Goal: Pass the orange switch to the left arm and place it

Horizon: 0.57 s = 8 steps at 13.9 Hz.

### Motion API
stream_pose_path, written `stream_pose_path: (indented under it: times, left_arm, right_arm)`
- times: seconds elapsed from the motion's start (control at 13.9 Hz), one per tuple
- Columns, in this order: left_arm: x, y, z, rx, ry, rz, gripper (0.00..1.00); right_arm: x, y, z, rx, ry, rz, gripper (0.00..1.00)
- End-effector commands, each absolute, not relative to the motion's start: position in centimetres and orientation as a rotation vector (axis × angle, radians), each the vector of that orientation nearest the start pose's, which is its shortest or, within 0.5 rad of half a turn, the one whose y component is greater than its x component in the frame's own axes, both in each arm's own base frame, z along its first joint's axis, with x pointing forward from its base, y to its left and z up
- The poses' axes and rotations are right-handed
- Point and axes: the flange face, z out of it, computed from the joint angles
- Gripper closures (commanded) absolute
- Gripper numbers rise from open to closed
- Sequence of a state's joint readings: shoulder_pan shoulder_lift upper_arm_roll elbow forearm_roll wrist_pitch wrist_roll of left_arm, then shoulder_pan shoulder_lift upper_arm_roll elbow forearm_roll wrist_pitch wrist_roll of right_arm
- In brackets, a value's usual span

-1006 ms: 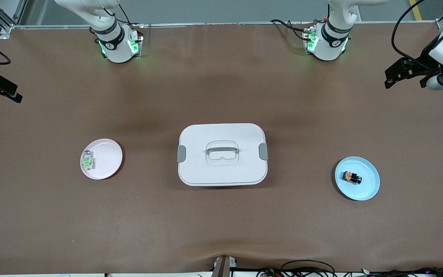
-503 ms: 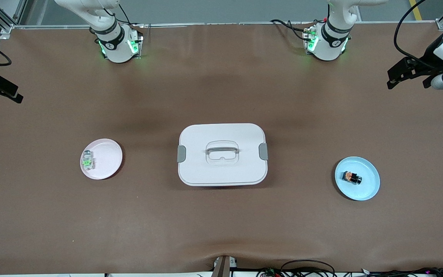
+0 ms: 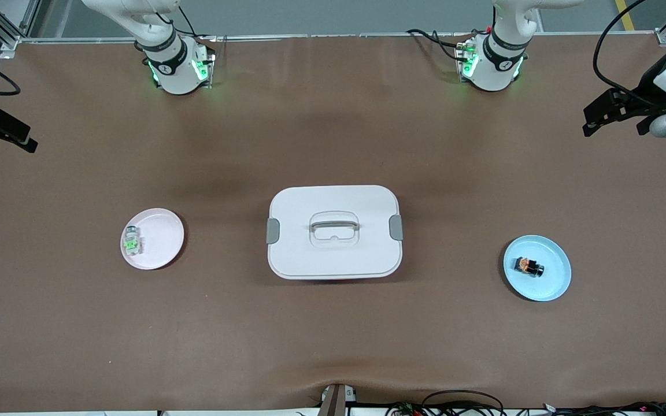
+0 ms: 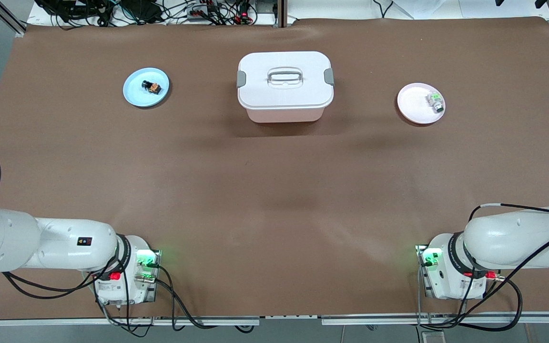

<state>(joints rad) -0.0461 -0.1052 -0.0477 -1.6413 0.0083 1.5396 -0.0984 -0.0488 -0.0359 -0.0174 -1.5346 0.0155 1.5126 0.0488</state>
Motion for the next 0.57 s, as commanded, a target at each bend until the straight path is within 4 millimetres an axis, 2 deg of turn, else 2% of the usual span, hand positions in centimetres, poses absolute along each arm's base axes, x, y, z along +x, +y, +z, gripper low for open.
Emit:
stream_pose_path:
  times: [0.0,0.36,0.5]
  left_arm:
    - [51.7,-4.9,65.1,-3.123,0.003,0.002,0.00]
    - [51.4,-4.9,65.4,-3.121,0.003,0.004,0.00]
    - [51.3,-4.9,65.7,-3.121,0.005,0.012,0.00]
  right_arm:
    - [53.3,-3.2,66.8,-3.115,0.187,-0.057,0.00]
    - [53.3,-3.3,67.1,-3.117,0.187,-0.058,0.00]
    - [53.2,-3.3,68.0,-3.116,0.206,-0.086,0.00]
